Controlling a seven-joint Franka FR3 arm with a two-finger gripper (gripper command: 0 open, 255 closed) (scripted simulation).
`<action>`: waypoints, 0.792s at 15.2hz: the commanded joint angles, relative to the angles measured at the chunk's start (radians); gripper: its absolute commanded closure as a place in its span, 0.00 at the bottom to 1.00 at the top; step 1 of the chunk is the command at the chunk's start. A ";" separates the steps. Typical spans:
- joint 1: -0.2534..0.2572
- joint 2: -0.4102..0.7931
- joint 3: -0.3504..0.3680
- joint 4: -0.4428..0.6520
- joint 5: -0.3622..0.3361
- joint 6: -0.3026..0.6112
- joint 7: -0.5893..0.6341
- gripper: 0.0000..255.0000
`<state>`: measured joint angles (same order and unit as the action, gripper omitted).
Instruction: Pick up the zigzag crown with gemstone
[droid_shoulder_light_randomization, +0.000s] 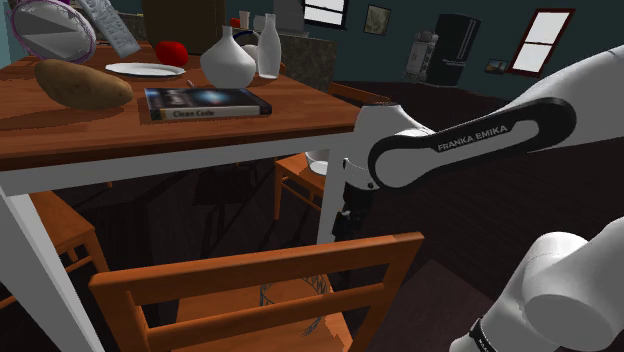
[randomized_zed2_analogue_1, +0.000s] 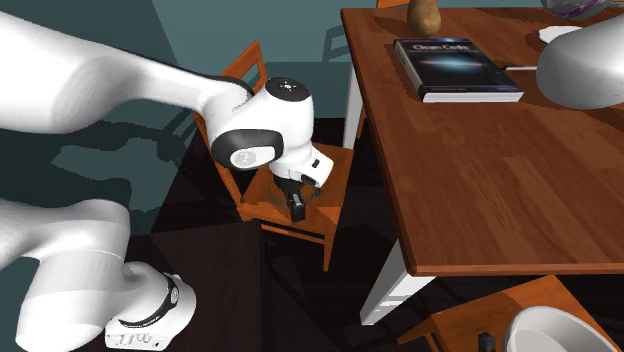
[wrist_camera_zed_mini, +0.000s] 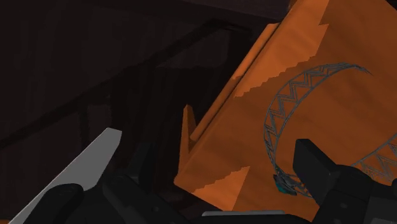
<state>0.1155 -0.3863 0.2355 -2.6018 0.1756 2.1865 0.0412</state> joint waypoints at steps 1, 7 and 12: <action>0.012 0.065 0.018 0.005 0.018 0.066 0.011 0.00; 0.046 0.290 0.072 0.059 0.046 0.252 0.049 0.00; 0.054 0.389 0.085 0.072 0.039 0.341 0.062 0.00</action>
<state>0.1712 -0.0068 0.3219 -2.5269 0.2146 2.5147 0.1074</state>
